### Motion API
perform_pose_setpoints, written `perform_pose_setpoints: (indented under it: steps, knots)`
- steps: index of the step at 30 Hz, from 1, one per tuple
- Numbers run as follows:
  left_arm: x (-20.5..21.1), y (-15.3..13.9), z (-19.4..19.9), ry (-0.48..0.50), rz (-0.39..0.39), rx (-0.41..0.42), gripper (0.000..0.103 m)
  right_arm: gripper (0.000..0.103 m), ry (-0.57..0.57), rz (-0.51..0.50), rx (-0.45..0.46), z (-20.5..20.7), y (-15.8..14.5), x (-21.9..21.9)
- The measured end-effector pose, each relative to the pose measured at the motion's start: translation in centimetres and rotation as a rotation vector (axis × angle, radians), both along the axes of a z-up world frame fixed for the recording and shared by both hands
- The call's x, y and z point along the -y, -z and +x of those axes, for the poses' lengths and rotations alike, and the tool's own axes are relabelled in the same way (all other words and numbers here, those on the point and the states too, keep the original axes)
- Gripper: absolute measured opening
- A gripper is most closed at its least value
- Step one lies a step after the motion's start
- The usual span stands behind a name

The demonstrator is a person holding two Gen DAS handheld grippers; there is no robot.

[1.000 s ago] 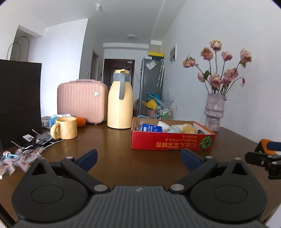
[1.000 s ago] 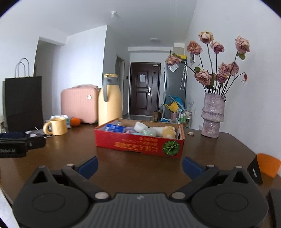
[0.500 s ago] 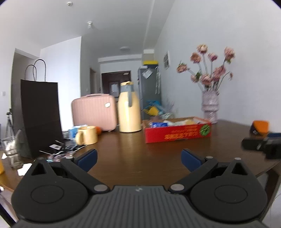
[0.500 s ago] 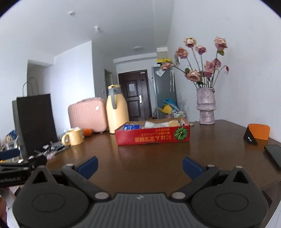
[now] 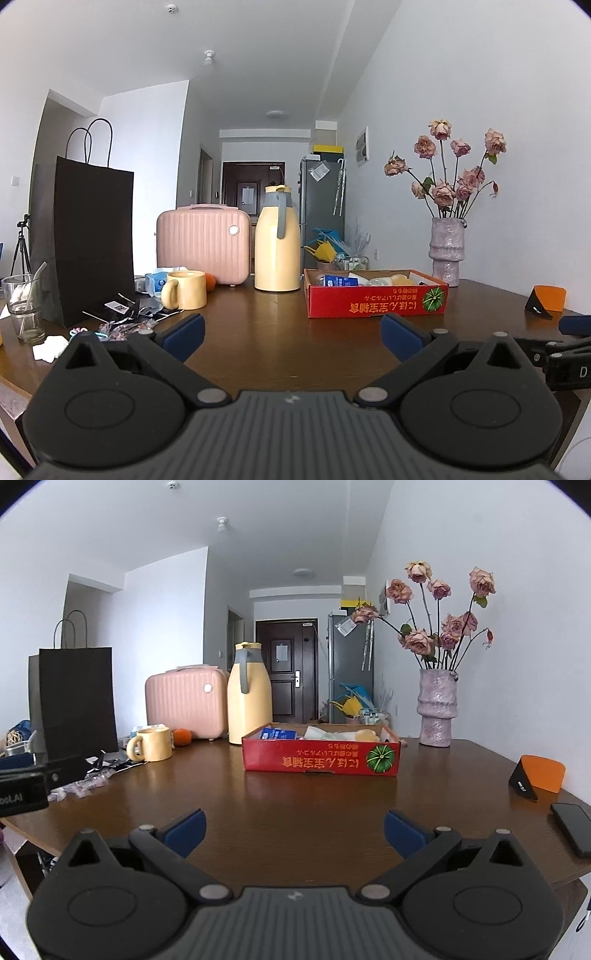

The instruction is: Organize soft objects

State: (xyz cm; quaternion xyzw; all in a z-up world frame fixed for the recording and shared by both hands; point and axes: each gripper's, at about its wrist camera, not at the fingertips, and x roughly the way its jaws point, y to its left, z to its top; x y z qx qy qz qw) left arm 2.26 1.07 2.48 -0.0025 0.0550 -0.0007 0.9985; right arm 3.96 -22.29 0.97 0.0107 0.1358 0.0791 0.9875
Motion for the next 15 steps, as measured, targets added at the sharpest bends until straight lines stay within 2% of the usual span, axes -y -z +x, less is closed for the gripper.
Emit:
perform_pose_setpoints:
  steps: [15]
  knots:
    - [0.18,0.18,0.04,0.005,0.024,-0.009,0.103,0.103,0.01,0.0,0.006,-0.18,0.2,-0.13]
